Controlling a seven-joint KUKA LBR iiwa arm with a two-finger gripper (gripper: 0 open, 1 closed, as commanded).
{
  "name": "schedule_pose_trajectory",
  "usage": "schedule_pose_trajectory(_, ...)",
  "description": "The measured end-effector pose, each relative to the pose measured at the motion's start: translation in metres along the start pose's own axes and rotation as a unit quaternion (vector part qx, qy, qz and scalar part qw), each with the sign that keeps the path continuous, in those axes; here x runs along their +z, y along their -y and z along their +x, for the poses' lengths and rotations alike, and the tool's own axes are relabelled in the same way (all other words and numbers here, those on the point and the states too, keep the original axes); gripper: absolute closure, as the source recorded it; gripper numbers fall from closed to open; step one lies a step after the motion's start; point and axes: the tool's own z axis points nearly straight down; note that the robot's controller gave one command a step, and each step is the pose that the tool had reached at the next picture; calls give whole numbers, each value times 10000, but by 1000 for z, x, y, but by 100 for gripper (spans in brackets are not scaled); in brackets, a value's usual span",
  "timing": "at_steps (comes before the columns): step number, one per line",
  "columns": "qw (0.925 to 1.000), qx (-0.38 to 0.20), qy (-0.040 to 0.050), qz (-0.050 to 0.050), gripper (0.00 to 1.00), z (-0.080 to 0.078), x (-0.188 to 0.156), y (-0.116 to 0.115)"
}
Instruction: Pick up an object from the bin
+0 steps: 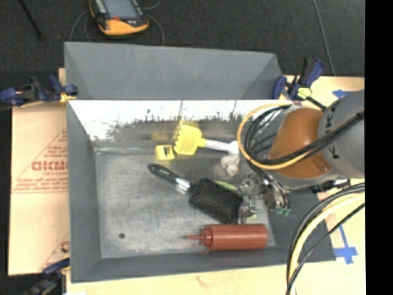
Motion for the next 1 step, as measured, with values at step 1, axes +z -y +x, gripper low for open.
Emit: schedule_pose_trajectory(1,10000,-8,0,0,100,0,0,0)
